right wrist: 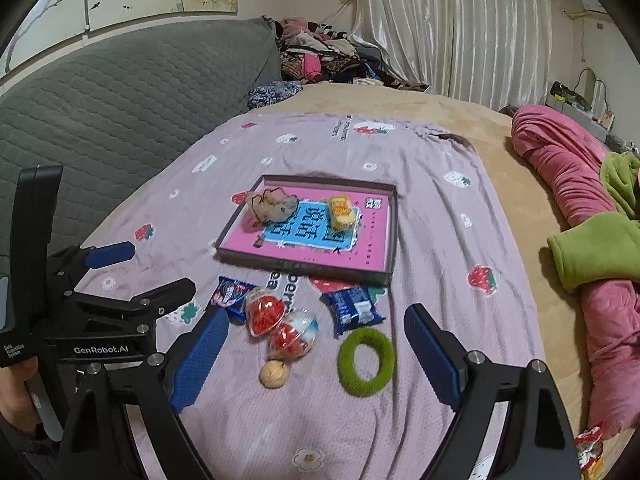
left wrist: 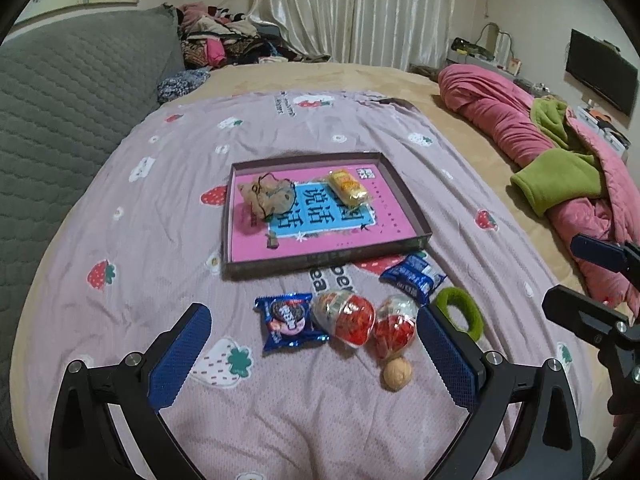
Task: Organize objects
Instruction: 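Withdraw both grippers and move them toward the candy eggs and green ring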
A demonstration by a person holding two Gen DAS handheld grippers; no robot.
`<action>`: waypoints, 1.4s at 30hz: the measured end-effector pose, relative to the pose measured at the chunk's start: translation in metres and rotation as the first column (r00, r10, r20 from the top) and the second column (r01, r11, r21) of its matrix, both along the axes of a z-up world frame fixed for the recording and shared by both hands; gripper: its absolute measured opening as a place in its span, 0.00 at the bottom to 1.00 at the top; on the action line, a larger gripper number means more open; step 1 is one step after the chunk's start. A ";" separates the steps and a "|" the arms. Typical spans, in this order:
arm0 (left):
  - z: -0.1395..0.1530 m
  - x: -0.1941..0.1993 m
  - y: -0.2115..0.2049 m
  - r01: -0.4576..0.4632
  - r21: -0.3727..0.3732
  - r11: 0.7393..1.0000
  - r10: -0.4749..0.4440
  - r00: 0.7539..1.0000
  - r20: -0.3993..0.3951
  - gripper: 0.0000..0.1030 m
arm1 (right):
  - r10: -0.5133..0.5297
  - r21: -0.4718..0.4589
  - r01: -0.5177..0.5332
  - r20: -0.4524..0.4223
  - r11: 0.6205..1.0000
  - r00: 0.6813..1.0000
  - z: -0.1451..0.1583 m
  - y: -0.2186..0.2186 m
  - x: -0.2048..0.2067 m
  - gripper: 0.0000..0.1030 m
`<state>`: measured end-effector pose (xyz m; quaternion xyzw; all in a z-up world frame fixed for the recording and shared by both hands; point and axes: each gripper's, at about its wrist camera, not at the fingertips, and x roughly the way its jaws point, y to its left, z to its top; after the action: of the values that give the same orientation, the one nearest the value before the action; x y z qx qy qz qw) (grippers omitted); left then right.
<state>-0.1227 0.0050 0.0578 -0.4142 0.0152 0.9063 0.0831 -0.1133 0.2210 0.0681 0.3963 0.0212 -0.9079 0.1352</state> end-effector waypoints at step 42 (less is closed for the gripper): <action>-0.083 0.009 -0.001 0.009 0.019 1.000 -0.010 0.997 0.075 0.99 | -0.004 0.061 -0.003 0.116 0.998 0.993 -0.084 -0.008 0.010 0.90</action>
<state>-0.1132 0.0037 -0.0257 -0.4471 0.0056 0.8897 0.0917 -0.1029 0.2134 -0.0158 0.4521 0.0407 -0.8824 0.1238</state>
